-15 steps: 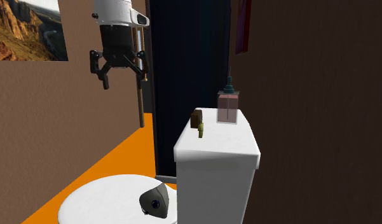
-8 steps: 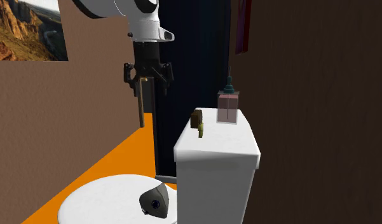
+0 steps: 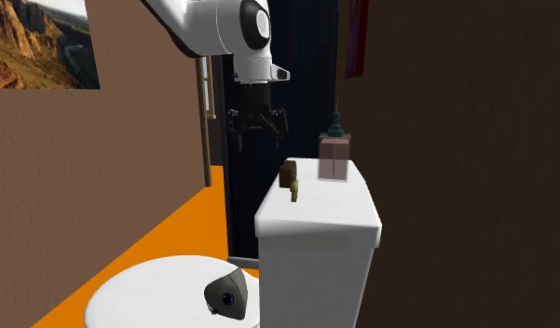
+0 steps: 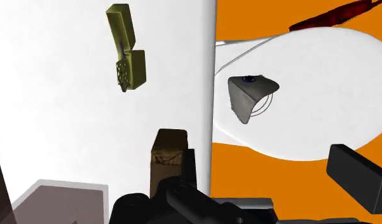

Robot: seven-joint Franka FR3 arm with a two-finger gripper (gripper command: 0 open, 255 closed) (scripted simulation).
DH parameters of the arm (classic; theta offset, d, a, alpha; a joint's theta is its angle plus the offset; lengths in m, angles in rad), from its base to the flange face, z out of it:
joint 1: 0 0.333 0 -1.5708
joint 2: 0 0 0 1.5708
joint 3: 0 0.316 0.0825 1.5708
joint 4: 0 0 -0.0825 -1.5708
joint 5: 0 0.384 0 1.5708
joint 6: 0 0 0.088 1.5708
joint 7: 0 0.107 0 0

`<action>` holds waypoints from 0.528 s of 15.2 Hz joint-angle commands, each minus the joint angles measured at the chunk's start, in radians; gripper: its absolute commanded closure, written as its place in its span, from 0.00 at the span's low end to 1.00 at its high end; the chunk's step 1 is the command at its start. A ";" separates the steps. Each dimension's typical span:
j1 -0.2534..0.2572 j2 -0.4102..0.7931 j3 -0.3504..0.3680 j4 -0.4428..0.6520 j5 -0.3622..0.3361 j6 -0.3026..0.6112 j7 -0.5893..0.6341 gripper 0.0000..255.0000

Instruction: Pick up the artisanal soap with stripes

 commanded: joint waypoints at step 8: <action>-0.063 0.259 -0.046 0.260 0.020 -0.031 0.009 0.00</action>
